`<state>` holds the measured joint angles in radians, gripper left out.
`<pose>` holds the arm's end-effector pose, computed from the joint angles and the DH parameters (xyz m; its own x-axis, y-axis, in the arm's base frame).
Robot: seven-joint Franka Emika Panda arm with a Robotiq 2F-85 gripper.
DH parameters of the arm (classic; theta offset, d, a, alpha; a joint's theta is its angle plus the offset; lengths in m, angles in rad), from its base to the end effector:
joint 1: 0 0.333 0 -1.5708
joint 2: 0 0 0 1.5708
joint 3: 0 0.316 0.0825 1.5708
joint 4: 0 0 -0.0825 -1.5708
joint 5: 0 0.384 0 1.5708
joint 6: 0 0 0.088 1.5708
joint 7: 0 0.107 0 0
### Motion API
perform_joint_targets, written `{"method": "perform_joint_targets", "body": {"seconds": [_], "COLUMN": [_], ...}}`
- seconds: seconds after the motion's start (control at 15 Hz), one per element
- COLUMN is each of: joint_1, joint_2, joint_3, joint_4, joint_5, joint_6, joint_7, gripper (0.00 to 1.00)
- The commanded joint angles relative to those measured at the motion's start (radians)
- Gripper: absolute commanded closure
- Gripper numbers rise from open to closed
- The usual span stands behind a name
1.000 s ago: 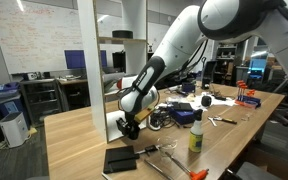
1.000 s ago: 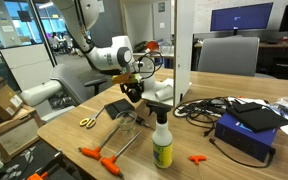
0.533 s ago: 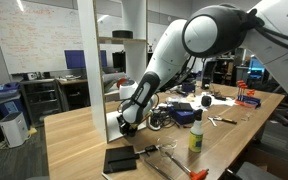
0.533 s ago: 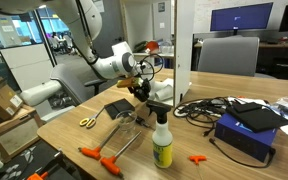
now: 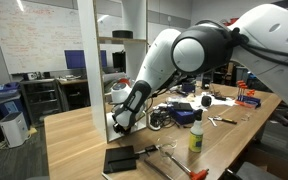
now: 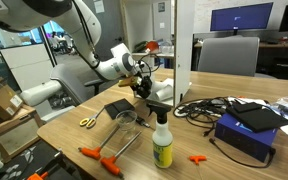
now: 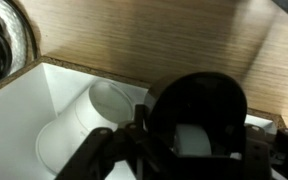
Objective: Pick up the object from the table and put it on the first shelve
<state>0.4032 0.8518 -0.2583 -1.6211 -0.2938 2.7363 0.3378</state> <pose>0.6957 0.1406 0.1604 0.9287 0.2105 0.3053 0.1244 -0.9524 0.2784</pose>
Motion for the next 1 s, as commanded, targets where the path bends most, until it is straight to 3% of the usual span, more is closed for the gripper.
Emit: {"method": "perform_joint_targets", "body": {"seconds": [0.0, 0.67, 0.73, 0.8, 0.93], "joint_1": [0.021, -0.016, -0.020, -0.025, -0.033], "joint_2": [0.059, 0.131, 0.136, 0.140, 0.150], "joint_3": [-0.046, -0.053, -0.050, -0.047, -0.042], "joint_4": [0.127, 0.260, 0.270, 0.280, 0.301], "joint_5": [-0.020, -0.010, -0.010, -0.009, -0.009], "joint_6": [-0.027, -0.101, -0.112, -0.126, -0.141], "joint_7": [0.045, 0.044, 0.041, 0.040, 0.037], "gripper": [0.64, 0.64, 0.14, 0.14, 0.00]}}
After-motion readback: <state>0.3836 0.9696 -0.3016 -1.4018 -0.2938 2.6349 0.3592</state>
